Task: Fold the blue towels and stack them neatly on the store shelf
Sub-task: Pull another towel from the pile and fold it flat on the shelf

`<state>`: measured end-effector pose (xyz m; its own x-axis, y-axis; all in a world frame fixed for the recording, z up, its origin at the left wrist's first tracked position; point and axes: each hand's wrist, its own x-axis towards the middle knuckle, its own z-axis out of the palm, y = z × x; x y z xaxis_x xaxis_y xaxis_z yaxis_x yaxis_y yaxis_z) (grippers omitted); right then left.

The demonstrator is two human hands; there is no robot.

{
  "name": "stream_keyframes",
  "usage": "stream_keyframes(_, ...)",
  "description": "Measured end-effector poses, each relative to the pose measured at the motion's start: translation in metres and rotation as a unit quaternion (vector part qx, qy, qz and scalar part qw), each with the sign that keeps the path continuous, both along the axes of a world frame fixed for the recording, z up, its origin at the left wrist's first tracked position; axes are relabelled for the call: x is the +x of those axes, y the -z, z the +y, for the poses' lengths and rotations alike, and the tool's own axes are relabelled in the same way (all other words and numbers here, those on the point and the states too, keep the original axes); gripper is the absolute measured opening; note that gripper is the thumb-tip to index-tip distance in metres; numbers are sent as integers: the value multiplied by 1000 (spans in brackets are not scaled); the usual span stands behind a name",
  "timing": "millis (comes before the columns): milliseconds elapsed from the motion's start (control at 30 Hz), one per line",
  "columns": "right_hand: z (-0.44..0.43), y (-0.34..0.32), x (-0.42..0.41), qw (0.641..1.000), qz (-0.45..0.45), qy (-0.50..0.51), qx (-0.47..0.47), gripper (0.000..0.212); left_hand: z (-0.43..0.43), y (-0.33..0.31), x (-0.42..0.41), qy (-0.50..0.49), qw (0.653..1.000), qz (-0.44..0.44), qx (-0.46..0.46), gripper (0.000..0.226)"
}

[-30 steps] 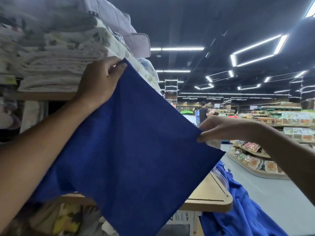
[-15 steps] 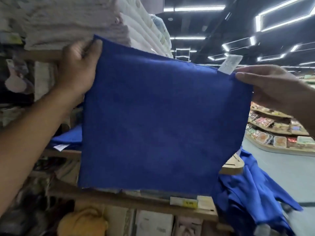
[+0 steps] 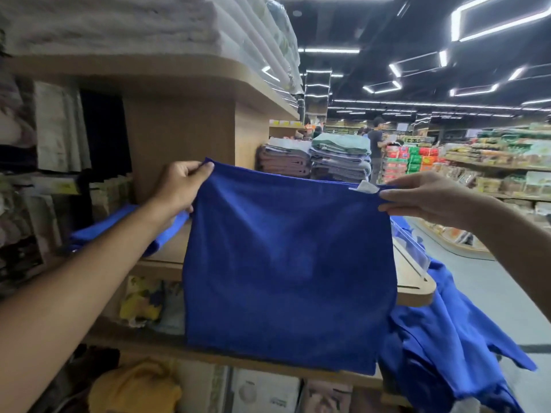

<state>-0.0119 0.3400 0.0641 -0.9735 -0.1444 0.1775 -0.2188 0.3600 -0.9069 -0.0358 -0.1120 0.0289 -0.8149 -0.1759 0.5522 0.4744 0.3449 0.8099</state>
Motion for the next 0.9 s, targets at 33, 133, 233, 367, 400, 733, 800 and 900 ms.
stream_keyframes(33,1,-4,-7,1000,-12,-7,-7,23,-1,-5,-9,3,1000,-8,10,27)
stream_keyframes(133,2,-19,-29,1000,-19,22,-3,22,2,-22,-34,15,1000,-10,22,27)
stream_keyframes(233,-6,-36,-53,997,-10,76,-27,19,5,-42,-61,3,1000,1,1,24)
stream_keyframes(367,-18,-51,-81,990,36,130,-28,18,11,-64,-95,-41,999,13,-23,28)
stream_keyframes(400,-20,-52,-87,988,50,145,-13,18,13,-67,-102,-46,999,15,-21,28)
stream_keyframes(733,-23,-16,-111,981,82,175,34,22,21,-32,-121,14,998,-51,36,23)
stream_keyframes(800,-21,-4,-104,982,87,161,44,14,15,-23,-112,27,996,-70,42,18)
stream_keyframes(900,-17,4,-84,985,106,129,38,12,7,-19,-89,55,994,-81,41,14)
